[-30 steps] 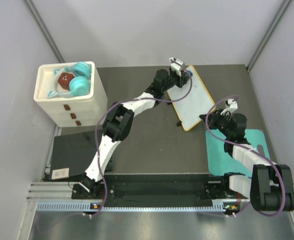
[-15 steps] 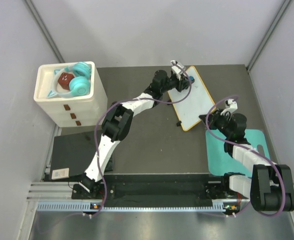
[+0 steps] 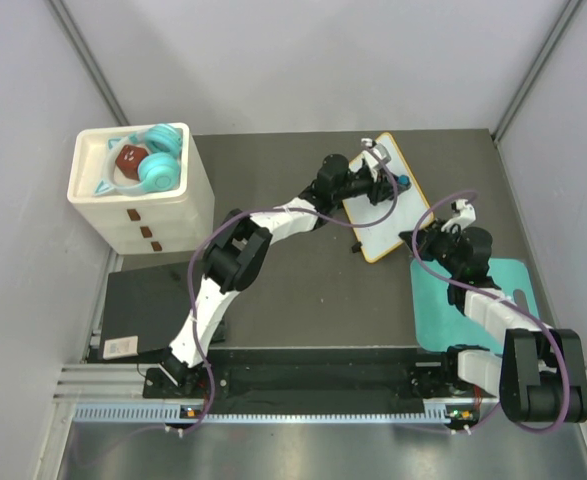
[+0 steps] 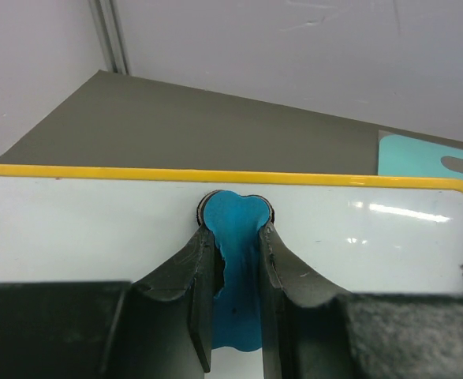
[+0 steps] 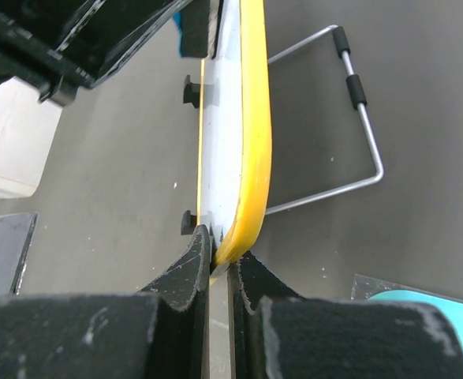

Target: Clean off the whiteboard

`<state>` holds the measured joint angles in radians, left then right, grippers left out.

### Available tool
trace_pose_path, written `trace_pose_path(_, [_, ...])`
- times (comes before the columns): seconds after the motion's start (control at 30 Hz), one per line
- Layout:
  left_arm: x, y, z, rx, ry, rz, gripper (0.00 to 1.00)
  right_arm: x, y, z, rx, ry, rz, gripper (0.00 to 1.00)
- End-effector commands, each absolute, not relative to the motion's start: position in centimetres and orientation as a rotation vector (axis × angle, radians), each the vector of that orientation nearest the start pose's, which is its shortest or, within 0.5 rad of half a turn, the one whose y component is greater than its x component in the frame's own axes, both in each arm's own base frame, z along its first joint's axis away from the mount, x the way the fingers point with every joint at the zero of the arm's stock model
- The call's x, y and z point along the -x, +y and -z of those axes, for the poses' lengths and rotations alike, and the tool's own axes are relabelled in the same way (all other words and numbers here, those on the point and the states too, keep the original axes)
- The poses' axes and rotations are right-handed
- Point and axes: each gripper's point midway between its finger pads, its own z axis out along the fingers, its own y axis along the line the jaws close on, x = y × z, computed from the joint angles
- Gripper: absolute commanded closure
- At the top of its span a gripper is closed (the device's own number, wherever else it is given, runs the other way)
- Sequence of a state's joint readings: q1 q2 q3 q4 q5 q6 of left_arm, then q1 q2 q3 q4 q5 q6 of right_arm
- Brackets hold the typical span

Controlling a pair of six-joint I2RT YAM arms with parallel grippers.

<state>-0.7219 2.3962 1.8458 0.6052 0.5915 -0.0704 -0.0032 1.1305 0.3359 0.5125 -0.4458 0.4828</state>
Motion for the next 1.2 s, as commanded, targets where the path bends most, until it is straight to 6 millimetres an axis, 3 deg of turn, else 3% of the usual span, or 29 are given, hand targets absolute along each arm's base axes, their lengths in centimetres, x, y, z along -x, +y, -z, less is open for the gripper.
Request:
trace_pose_path(0.0, [-38.7,-54.2,-14.3,-1.101,1.403,1.177,1.00,-33.4,10.3,-14.6,0.079,1.792,-0.702,1.00])
trace_pose_path(0.17, [-44.7,-51.3,-13.8,-0.921,1.504,1.041,1.00,-33.4,10.3,-14.6,0.080,1.790,-0.699,1.00])
trace_pose_path(0.3, [-50.1,-47.3,-13.2,-0.772,1.576,0.917,1.00,-33.4,10.2,-14.6,0.079,1.791,-0.700,1.00])
trace_pose_path(0.4, [-52.2,-45.0,-12.5,-0.690,1.633,0.903,1.00,-33.4,10.3,-14.5,0.081,1.793,-0.705,1.00])
trace_pose_path(0.5, [-51.9,-44.2,-12.1,-0.677,1.671,0.939,1.00,-33.5,10.2,-14.5,0.076,1.795,-0.701,1.00])
trace_pose_path(0.7, [-47.3,-46.1,-12.2,-0.721,1.706,1.082,1.00,-33.4,10.3,-14.5,0.076,1.793,-0.702,1.00])
trace_pose_path(0.73, [-46.2,-46.1,-11.1,-0.719,1.737,1.084,1.00,-33.4,10.3,-14.5,0.075,1.793,-0.700,1.00])
trace_pose_path(0.8, [-44.1,-47.5,-12.1,-0.717,1.713,1.097,1.00,-33.4,10.2,-14.5,0.074,1.792,-0.699,1.00])
trace_pose_path(0.83, [-42.6,-47.4,-10.5,-0.716,1.746,1.098,1.00,-33.4,10.2,-14.5,0.071,1.792,-0.696,1.00])
trace_pose_path(0.9, [-40.0,-48.8,-11.5,-0.722,1.706,1.124,1.00,-33.4,10.2,-14.5,0.070,1.792,-0.697,1.00])
trace_pose_path(0.93, [-38.7,-48.4,-9.6,-0.721,1.747,1.106,1.00,-33.4,10.2,-14.5,0.071,1.792,-0.696,1.00])
trace_pose_path(1.0, [-36.2,-49.2,-10.1,-0.732,1.724,1.092,1.00,-33.3,10.2,-14.5,0.071,1.792,-0.696,1.00])
trace_pose_path(1.17, [-31.9,-49.3,-8.0,-0.696,1.716,1.094,1.00,-33.3,10.1,-14.6,0.068,1.786,-0.694,1.00])
